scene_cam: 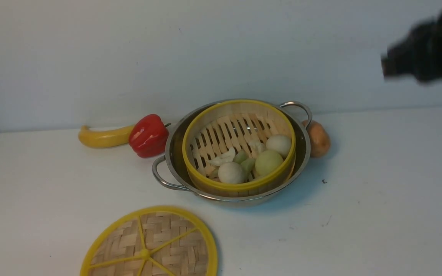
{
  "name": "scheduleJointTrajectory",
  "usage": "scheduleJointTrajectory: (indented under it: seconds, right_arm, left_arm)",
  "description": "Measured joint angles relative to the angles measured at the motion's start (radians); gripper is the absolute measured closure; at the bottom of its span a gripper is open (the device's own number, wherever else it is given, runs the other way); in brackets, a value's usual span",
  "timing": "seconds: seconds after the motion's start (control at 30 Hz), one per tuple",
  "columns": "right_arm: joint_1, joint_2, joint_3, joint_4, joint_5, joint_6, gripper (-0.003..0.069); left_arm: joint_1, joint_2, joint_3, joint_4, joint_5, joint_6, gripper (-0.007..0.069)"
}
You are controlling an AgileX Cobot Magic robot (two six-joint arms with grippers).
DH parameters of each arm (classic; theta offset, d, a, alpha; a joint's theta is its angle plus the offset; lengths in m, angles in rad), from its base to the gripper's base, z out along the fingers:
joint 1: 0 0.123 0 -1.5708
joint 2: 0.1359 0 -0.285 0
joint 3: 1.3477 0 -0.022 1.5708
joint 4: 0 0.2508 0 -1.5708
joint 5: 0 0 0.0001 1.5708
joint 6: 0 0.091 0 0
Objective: Place the steamer in the pot on the white table, and put the lid on the steamer.
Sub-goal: 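Grasp the bamboo steamer lid lying on the table by its centre knob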
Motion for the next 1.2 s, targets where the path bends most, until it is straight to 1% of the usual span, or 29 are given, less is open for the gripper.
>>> scheduleJointTrajectory:
  seconds: [0.1,0.13,0.17,0.2,0.23,0.27,0.3,0.4,0.53,0.6,0.7,0.9,1.07,1.2]
  right_arm:
    - [-0.014,-0.134,0.254,-0.012,-0.148,0.015,0.0585]
    - [-0.026,-0.201,0.354,-0.014,-0.214,0.022,0.0582]
    - [-0.034,-0.246,0.401,-0.016,-0.251,0.026,0.0580]
    - [-0.056,-0.313,0.498,-0.016,-0.294,0.030,0.0575]
    - [-0.074,-0.366,0.559,-0.016,-0.317,0.033,0.0571]
    - [-0.074,-0.376,0.571,-0.016,-0.320,0.035,0.0571]
    - [-0.117,-0.464,0.660,-0.005,-0.336,0.041,0.0566]
    - [-0.187,-0.584,0.763,0.015,-0.346,0.049,0.0558]
    - [-0.284,-0.742,0.863,0.016,-0.352,0.047,0.0548]
    - [-0.312,-0.821,0.907,0.016,-0.355,0.047,0.0542]
    - [-0.322,-0.907,0.950,0.015,-0.348,0.045,0.0534]
    - [-0.325,-1.096,1.008,0.013,-0.275,0.043,0.0518]
    - [-0.325,-1.181,1.017,0.013,-0.253,0.043,0.0508]
    - [-0.325,-1.200,1.038,0.012,-0.245,0.043,0.0497]
  left_arm:
    - [0.000,0.000,0.000,0.000,0.000,0.000,0.0383]
    - [0.000,0.000,0.000,0.000,0.000,0.000,0.0383]
    - [0.000,0.000,0.000,0.000,0.000,0.000,0.0383]
    - [0.000,0.000,0.000,0.000,0.000,0.000,0.0383]
    - [0.000,0.000,0.000,0.000,0.000,0.000,0.0383]
    - [0.000,0.000,0.000,0.000,0.000,0.000,0.0383]
    - [0.000,0.000,0.000,0.000,0.000,0.000,0.0383]
    - [0.000,0.000,0.000,0.000,0.000,0.000,0.0383]
    - [0.000,0.000,0.000,0.000,0.000,0.000,0.0383]
    - [0.000,0.000,0.000,0.000,0.000,0.000,0.0383]
    - [0.000,0.000,0.000,0.000,0.000,0.000,0.0383]
    - [0.000,0.000,0.000,0.000,0.000,0.000,0.0383]
    - [0.000,0.000,0.000,0.000,0.000,0.000,0.0383]
    - [0.000,0.000,0.000,0.000,0.000,0.000,0.0383]
